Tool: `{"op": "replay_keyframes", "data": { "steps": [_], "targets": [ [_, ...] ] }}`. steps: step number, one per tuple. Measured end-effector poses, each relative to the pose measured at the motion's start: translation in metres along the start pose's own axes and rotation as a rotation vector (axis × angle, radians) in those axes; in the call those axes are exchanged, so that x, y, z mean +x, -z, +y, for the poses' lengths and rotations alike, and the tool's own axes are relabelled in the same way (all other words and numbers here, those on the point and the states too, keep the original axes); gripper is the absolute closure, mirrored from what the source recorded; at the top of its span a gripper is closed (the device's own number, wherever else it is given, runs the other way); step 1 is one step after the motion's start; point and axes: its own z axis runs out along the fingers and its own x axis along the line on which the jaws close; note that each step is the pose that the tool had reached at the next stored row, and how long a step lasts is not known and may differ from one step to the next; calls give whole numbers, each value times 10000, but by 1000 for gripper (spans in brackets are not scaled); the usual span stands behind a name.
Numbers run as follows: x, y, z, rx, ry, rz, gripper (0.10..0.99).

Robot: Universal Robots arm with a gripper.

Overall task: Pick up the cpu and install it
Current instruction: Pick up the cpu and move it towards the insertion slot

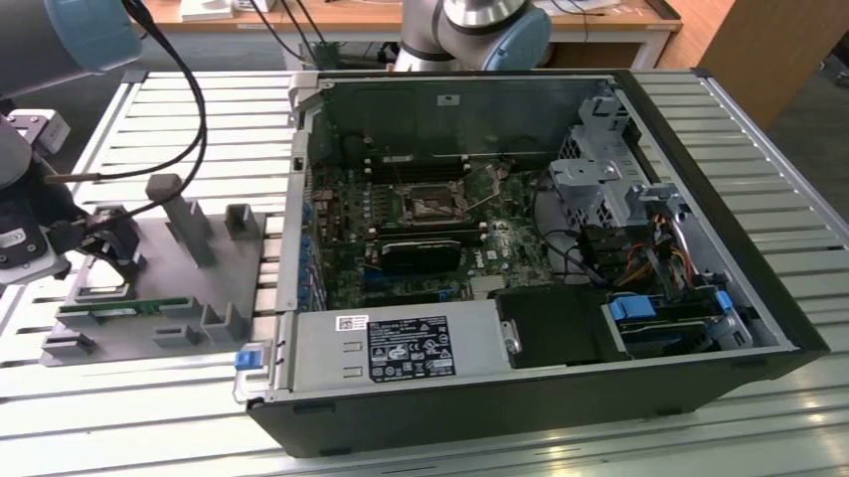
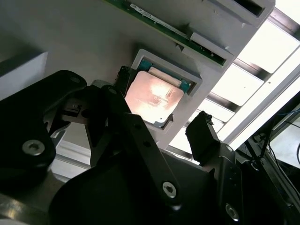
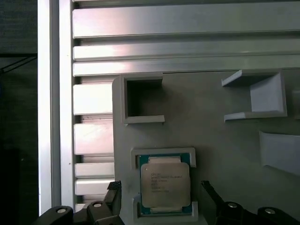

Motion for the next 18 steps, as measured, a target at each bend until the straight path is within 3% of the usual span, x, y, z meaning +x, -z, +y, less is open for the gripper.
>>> {"op": "replay_keyframes", "data": {
  "steps": [11,15,18],
  "targets": [
    [-8,-44,0,-1,145,51,325],
    [-24,-57,3,3,153,158,325],
    [-26,-70,2,5,151,187,325]
  ]
}}
